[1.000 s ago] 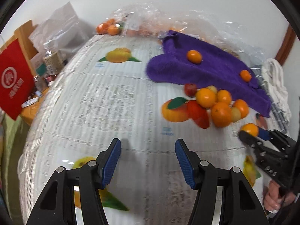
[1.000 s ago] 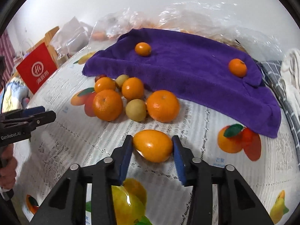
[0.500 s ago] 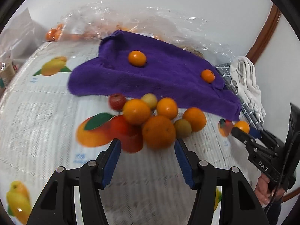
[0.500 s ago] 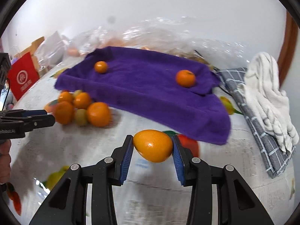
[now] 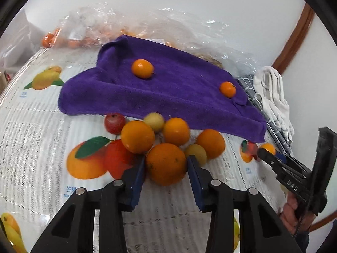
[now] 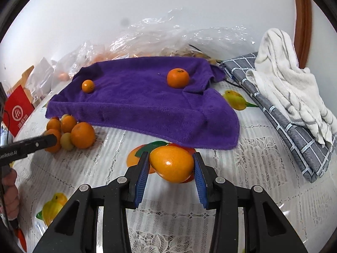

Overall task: Organize fruits
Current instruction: 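Lift the yellow-orange fruit with the right tool and carry it onto the towel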

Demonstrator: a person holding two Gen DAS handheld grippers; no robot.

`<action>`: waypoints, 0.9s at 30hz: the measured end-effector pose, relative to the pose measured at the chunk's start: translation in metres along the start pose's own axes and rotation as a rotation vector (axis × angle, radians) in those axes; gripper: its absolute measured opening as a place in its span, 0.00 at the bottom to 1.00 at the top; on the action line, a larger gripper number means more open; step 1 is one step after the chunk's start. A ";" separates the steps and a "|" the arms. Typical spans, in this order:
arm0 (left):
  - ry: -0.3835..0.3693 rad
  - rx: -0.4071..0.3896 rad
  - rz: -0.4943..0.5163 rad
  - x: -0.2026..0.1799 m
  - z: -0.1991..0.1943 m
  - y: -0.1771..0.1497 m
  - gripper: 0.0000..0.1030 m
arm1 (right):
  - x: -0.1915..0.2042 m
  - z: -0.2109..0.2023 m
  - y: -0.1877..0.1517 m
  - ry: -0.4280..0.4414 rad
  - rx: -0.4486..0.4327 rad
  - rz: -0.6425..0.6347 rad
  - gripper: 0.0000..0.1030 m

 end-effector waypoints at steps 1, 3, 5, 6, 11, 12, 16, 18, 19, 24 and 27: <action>0.012 -0.006 0.018 -0.001 -0.001 0.000 0.37 | 0.000 0.001 -0.001 -0.003 0.004 0.004 0.40; 0.042 -0.025 0.037 -0.001 -0.004 0.001 0.37 | 0.000 0.001 -0.001 0.002 0.002 0.006 0.40; 0.051 -0.041 0.032 0.001 -0.009 0.003 0.37 | 0.000 0.001 -0.001 0.015 -0.002 0.014 0.40; 0.047 -0.041 0.022 0.003 -0.010 0.004 0.37 | -0.001 0.002 -0.002 0.017 0.001 0.021 0.40; 0.004 0.018 -0.061 0.014 -0.004 -0.001 0.37 | -0.003 0.004 -0.003 0.015 0.012 0.033 0.40; -0.002 0.025 -0.071 0.016 -0.003 -0.002 0.37 | -0.002 0.005 -0.003 0.014 0.015 0.032 0.40; -0.012 0.026 -0.087 0.017 -0.003 -0.003 0.38 | -0.001 0.005 -0.003 0.002 0.016 0.013 0.40; -0.015 0.022 -0.094 0.018 -0.003 -0.003 0.38 | -0.001 0.007 -0.003 0.003 0.020 0.005 0.40; -0.016 0.019 -0.098 0.018 -0.002 -0.003 0.38 | -0.001 0.007 -0.003 0.007 0.024 0.004 0.40; 0.016 0.000 -0.070 0.013 -0.002 -0.004 0.38 | 0.000 0.008 -0.004 0.017 0.027 -0.002 0.40; 0.038 -0.019 -0.024 0.005 -0.003 -0.005 0.37 | 0.000 0.008 -0.005 0.014 0.028 -0.008 0.40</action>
Point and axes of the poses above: each gripper's, at about its wrist camera, not at the fingertips, and z roughly the way its jaws point, x to its left, y to its top, the point moved 9 cm from there along z, roughly the way its jaws point, and after that the axes turned 8 degrees about y, right-handed, at the moved point
